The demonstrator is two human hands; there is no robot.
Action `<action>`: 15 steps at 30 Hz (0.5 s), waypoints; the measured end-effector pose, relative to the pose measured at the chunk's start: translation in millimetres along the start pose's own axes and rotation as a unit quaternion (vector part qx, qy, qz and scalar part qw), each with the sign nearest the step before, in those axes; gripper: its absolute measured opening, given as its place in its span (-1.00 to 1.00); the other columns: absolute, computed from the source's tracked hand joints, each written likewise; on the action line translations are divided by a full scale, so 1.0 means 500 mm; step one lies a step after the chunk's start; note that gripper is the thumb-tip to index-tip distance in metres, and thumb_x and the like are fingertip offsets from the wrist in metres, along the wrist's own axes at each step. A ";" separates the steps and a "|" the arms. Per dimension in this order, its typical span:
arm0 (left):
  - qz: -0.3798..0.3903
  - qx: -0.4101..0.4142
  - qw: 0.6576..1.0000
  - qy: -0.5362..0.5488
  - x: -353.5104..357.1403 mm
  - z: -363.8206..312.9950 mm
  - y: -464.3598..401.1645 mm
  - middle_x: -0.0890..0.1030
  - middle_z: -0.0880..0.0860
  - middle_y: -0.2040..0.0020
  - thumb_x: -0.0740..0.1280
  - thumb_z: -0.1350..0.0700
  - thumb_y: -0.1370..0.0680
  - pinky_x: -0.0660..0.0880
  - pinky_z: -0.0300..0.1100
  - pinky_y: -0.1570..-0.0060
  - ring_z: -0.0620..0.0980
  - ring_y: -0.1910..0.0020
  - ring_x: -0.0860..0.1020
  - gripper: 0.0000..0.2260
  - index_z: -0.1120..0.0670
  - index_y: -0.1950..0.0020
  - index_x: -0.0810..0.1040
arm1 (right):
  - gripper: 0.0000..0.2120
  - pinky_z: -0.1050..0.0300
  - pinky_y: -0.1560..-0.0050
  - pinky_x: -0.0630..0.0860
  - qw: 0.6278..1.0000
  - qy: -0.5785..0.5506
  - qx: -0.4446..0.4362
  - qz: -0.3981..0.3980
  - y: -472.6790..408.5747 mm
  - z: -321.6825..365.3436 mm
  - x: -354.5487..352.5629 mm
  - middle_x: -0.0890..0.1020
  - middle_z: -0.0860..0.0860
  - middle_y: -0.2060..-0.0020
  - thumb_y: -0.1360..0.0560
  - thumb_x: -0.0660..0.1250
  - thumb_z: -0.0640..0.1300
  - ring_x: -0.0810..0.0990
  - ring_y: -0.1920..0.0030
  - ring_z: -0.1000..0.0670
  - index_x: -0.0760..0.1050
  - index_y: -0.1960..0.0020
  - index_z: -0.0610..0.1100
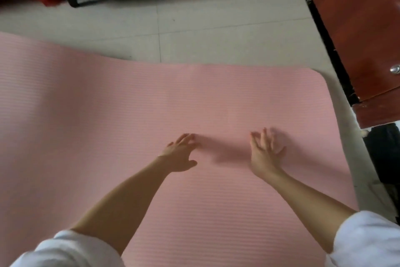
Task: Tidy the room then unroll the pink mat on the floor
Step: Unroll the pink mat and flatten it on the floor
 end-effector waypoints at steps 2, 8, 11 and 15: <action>-0.023 -0.049 0.998 0.007 -0.029 0.050 0.039 -0.06 0.02 -0.58 0.20 -0.03 -0.57 0.02 0.13 -0.51 0.05 -0.56 -0.11 -0.47 -0.06 -0.52 0.11 | -0.30 -0.40 -0.42 -0.05 0.994 0.050 -0.095 0.019 0.012 0.091 -0.001 -0.22 -0.08 -0.54 -0.49 0.12 -0.23 -0.28 -0.52 -0.22 -0.11 -0.53 0.06; -0.160 -0.264 0.949 0.067 -0.043 0.248 0.250 0.12 0.07 -0.55 0.16 0.04 -0.59 0.01 0.13 -0.51 0.07 -0.56 0.00 -0.55 0.00 -0.48 0.22 | -0.44 -0.26 -0.48 0.03 0.947 0.090 -0.295 0.086 0.067 0.390 -0.020 0.00 -0.06 -0.55 -0.57 0.08 -0.11 -0.10 -0.55 -0.19 -0.01 -0.53 0.01; -0.231 -0.338 0.900 0.152 -0.033 0.302 0.400 0.28 0.09 -0.48 0.18 0.11 -0.57 0.23 0.01 -0.41 0.11 -0.46 0.25 -0.59 0.04 -0.43 0.32 | -0.47 -0.14 -0.46 0.19 0.934 0.072 -0.334 0.105 0.145 0.498 -0.043 0.21 -0.14 -0.48 -0.55 0.07 -0.14 0.13 -0.50 -0.20 0.08 -0.50 -0.09; -0.247 -0.405 0.831 0.289 -0.044 0.308 0.607 0.40 0.15 -0.39 0.22 0.13 -0.56 0.38 -0.03 -0.31 0.15 -0.35 0.40 -0.60 0.09 -0.41 0.36 | -0.49 -0.03 -0.43 0.27 0.913 0.082 -0.356 0.179 0.333 0.572 -0.105 0.32 -0.20 -0.43 -0.55 0.08 -0.15 0.30 -0.43 -0.18 0.14 -0.48 -0.18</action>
Point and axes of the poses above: each hand's wrist, its own y-axis away from the middle knuckle, its own x-axis out of the palm, z = x × y, the point moved 2 cm from there along -y, towards the middle knuckle
